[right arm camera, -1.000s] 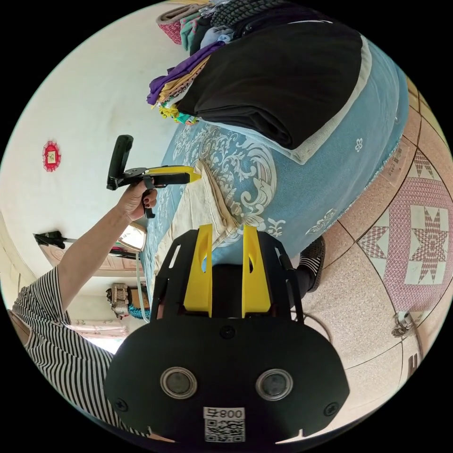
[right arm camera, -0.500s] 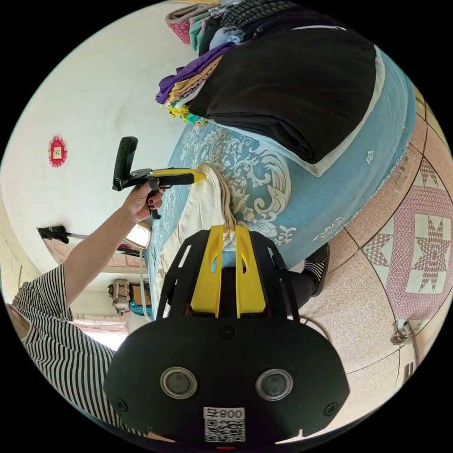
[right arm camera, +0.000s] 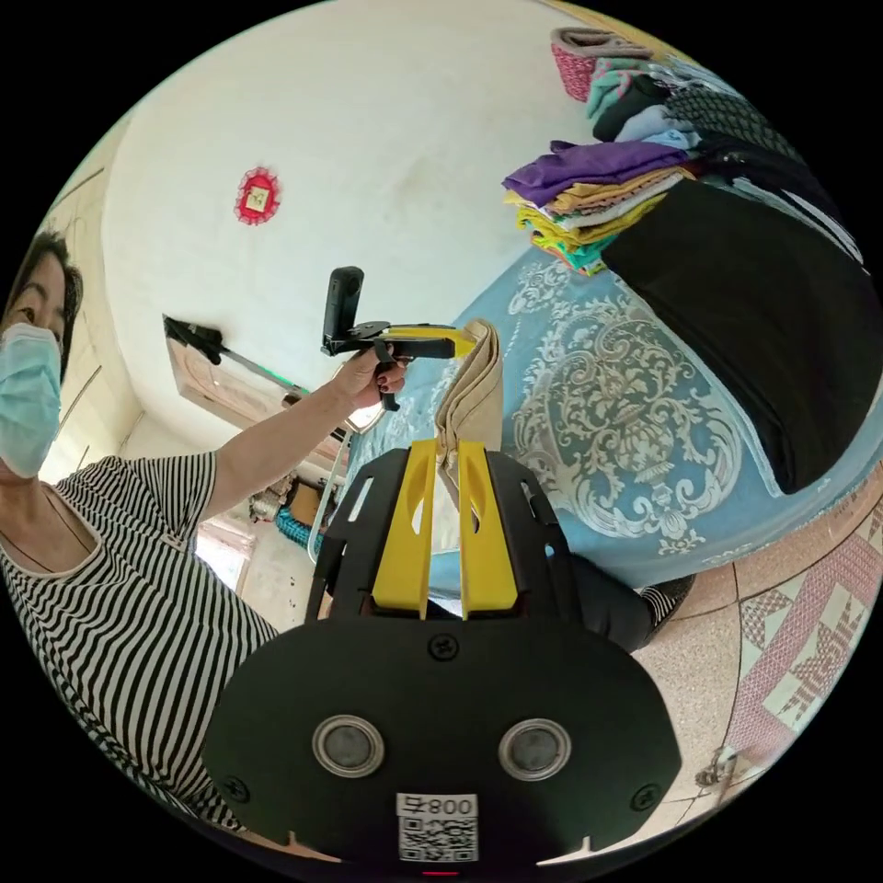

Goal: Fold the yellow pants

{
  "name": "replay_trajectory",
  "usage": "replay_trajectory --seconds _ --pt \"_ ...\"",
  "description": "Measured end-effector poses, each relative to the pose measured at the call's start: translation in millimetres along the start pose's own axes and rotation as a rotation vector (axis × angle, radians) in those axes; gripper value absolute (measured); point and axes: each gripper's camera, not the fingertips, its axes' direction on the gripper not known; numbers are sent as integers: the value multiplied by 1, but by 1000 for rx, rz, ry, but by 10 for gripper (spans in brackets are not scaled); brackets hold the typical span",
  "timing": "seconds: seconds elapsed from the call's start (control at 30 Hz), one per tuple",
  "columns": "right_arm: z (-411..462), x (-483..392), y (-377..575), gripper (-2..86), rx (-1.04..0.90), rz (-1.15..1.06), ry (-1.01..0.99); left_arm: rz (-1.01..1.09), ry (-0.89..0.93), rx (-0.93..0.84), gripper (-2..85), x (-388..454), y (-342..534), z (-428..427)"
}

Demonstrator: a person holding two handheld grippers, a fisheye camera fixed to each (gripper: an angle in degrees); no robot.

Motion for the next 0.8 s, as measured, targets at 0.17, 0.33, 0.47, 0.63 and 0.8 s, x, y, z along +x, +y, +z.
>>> replay_trajectory --seconds 0.17,0.33,0.47,0.63,0.8 --pt "62 -73 -22 26 -95 -149 -126 -53 -20 89 19 3 76 -70" --pt "142 -130 -34 26 -236 -243 -219 -147 -52 124 19 6 159 -122" --pt "217 -167 -35 26 -366 -281 -261 -240 -57 128 19 5 228 -150" --pt "297 -198 -32 26 -520 -306 -250 -368 -13 136 18 -1 300 -162" --pt "377 -216 -26 28 -670 -320 -201 -545 -24 120 18 -4 368 -163"
